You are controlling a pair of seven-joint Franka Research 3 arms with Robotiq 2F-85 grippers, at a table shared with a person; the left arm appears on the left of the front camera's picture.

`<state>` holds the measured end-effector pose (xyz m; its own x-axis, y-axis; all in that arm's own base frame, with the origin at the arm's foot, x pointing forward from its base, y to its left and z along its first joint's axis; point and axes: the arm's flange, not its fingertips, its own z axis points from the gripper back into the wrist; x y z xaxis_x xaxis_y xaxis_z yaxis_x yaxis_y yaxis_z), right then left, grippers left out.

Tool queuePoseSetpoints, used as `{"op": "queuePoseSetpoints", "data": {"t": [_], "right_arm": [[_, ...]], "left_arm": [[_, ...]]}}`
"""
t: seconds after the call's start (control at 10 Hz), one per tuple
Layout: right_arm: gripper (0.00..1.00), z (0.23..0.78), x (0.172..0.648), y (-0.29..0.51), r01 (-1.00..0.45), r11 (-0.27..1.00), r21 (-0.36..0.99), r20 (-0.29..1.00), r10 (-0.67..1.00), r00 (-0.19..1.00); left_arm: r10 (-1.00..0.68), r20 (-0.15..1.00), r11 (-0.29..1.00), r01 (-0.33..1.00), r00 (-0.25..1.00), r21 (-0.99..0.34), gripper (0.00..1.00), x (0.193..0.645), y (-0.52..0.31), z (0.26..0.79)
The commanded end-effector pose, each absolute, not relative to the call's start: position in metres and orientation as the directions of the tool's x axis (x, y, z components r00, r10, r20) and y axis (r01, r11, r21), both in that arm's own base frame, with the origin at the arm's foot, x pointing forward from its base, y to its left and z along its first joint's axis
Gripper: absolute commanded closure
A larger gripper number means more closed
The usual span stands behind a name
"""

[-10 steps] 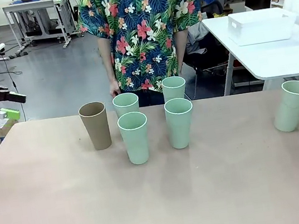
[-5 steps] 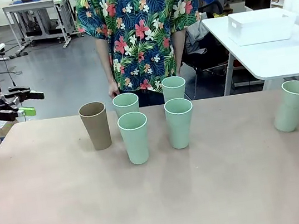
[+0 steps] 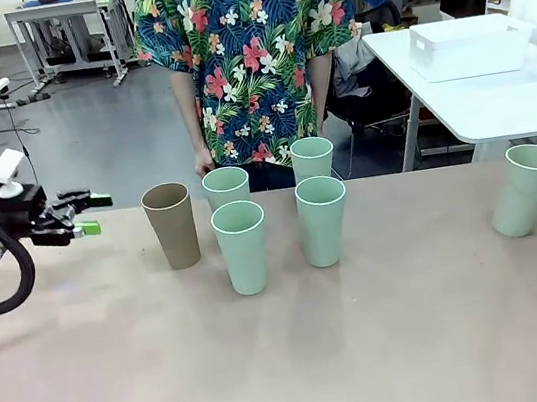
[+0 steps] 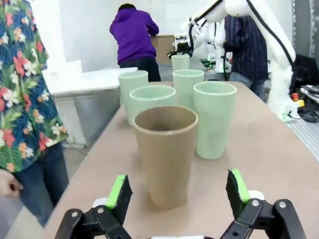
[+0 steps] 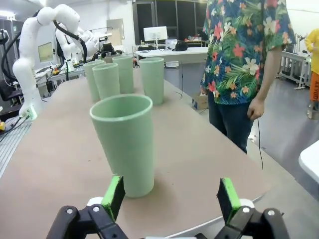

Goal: Stack the cups and store them in the basket.
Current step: Pick up two Reusable plastic cups , one in each hand.

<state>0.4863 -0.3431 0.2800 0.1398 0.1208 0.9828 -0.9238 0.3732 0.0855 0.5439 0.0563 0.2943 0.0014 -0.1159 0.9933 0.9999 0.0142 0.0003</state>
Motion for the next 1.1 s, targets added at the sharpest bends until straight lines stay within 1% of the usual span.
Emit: {"op": "queuePoseSetpoints", "data": {"t": [0.0, 0.1, 0.2, 0.3, 1.0], "right_arm": [[0.00, 0.265, 0.478, -0.330, -0.923, 0.376, 0.080, 0.985, 0.114, 0.132], [0.00, 0.256, 0.473, -0.325, -0.921, 0.382, 0.080, 0.988, 0.092, 0.124], [0.00, 0.265, 0.484, -0.337, -0.923, 0.372, 0.098, 0.983, 0.110, 0.149], [0.00, 0.265, 0.484, -0.337, -0.923, 0.372, 0.098, 0.983, 0.110, 0.149], [0.00, 0.262, 0.484, -0.338, -0.923, 0.373, 0.091, 0.984, 0.111, 0.142]], "left_arm": [[-0.095, 0.995, 0.017, 0.999, 0.039, -0.037, 0.00, 0.549, 0.056, 0.277], [-0.072, 0.996, 0.026, 0.998, 0.056, -0.054, 0.00, 0.550, 0.058, 0.267], [-0.012, 0.990, -0.024, 0.989, 0.143, -0.143, 0.00, 0.551, 0.059, 0.262], [-0.105, 0.993, 0.012, 0.998, 0.056, -0.056, 0.00, 0.542, 0.054, 0.263], [-0.097, 0.993, 0.009, 0.997, 0.071, -0.070, 0.00, 0.546, 0.058, 0.261]]}}
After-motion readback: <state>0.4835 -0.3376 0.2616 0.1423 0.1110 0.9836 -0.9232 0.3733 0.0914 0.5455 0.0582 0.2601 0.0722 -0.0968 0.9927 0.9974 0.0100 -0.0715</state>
